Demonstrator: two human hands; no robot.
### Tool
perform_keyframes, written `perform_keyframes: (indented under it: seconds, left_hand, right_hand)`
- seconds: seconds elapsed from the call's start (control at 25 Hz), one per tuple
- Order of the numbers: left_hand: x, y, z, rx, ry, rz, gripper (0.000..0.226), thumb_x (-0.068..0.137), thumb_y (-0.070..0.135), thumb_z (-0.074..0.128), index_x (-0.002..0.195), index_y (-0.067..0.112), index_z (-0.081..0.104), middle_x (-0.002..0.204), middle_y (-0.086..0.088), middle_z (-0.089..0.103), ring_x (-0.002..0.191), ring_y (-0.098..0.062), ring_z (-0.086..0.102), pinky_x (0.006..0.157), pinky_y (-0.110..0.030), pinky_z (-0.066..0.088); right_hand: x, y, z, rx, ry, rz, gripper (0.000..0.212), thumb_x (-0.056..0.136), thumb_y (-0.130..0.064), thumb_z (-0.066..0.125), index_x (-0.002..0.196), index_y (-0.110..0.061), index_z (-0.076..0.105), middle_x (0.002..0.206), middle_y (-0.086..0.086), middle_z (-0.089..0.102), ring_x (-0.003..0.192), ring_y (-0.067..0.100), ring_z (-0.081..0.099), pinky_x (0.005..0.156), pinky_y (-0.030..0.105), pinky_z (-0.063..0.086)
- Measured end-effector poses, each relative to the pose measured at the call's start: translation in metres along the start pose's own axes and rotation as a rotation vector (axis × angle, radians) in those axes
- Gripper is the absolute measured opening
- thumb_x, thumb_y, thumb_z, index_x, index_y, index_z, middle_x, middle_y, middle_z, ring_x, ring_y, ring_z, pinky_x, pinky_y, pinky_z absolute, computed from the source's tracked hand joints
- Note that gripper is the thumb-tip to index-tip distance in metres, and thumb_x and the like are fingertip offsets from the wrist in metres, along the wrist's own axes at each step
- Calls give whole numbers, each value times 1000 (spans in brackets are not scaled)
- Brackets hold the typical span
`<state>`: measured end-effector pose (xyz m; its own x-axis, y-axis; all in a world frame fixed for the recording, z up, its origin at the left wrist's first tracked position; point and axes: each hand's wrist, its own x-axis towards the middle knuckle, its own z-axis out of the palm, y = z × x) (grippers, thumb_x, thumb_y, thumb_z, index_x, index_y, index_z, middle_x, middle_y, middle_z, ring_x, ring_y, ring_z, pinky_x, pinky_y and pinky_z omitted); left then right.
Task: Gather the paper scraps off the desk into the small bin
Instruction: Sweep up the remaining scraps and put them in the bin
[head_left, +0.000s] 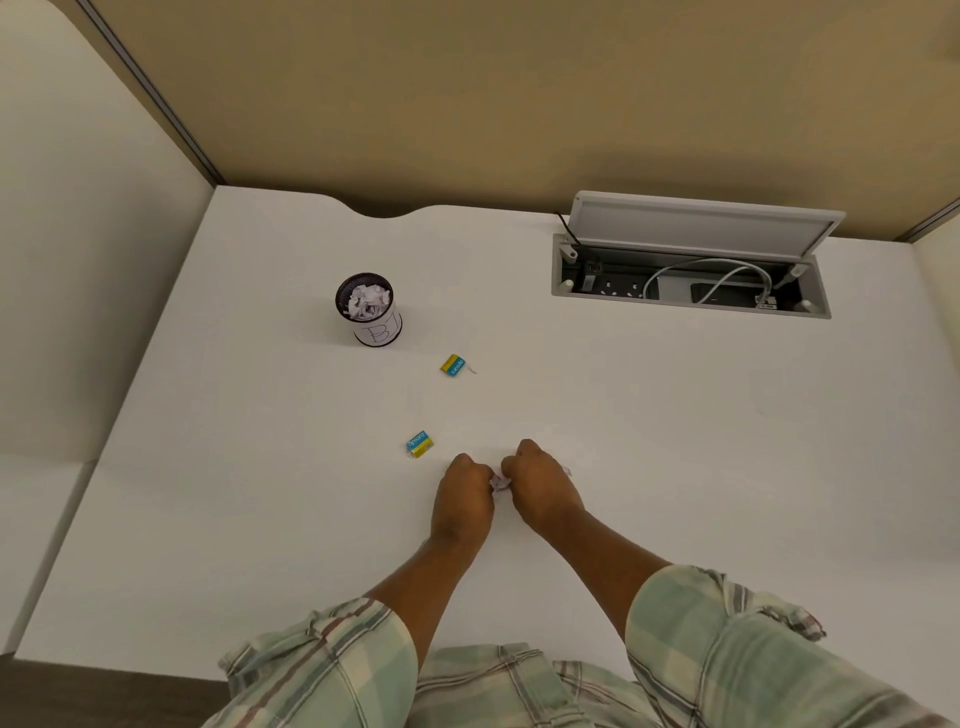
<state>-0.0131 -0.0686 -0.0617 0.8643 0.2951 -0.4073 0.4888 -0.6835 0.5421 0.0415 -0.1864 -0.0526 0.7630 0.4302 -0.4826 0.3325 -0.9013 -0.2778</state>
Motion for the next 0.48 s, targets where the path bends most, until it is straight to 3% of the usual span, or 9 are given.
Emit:
perform_keyframes:
  seconds: [0.12, 0.16, 0.24, 0.32, 0.4, 0.48]
  left_hand:
    - [4, 0, -8, -4, -74, -14, 19, 93, 20, 69, 101, 4, 77, 101, -13, 74, 86, -17, 65, 73, -19, 46]
    - [5, -2, -11, -31, -73, -16, 19, 89, 18, 75, 100, 2, 78, 99, -15, 76, 86, -19, 68, 76, -22, 50]
    - [5, -7, -19, -80, -41, -31, 19, 84, 15, 80, 96, 1, 79, 95, -15, 78, 82, -20, 70, 76, -24, 53]
    - [4, -12, -28, -112, -22, -55, 15, 83, 15, 80, 92, 2, 80, 89, -14, 78, 76, -19, 70, 72, -27, 57]
    - [5, -17, -41, -237, -27, -116, 11, 82, 11, 80, 85, 1, 79, 84, -14, 77, 74, -25, 74, 71, -33, 62]
    - [9, -22, -57, -409, -22, -188, 10, 80, 8, 81, 75, 0, 77, 81, -12, 76, 70, -29, 76, 61, -29, 62]
  right_hand:
    - [4, 2, -8, 65, -56, 102, 19, 96, -19, 62, 104, -5, 73, 108, 12, 68, 101, 26, 68, 86, 29, 52]
    - [4, 5, -9, 127, -49, 159, 18, 93, -19, 65, 101, -6, 75, 105, 11, 72, 100, 26, 70, 86, 30, 55]
    - [1, 11, -11, 320, 19, 273, 12, 84, -5, 67, 87, -8, 78, 92, 7, 77, 87, 22, 73, 71, 25, 56]
    - [-4, 17, -11, 672, 79, 430, 10, 75, 3, 72, 75, -6, 77, 80, 10, 77, 70, 20, 75, 61, 22, 57]
    - [-9, 16, -15, 1081, 101, 549, 8, 71, 8, 80, 75, 4, 74, 77, 19, 75, 64, 25, 75, 65, 29, 63]
    - [-9, 9, -23, 1360, 101, 578, 14, 70, 14, 81, 78, 11, 70, 77, 23, 72, 65, 31, 74, 68, 35, 65]
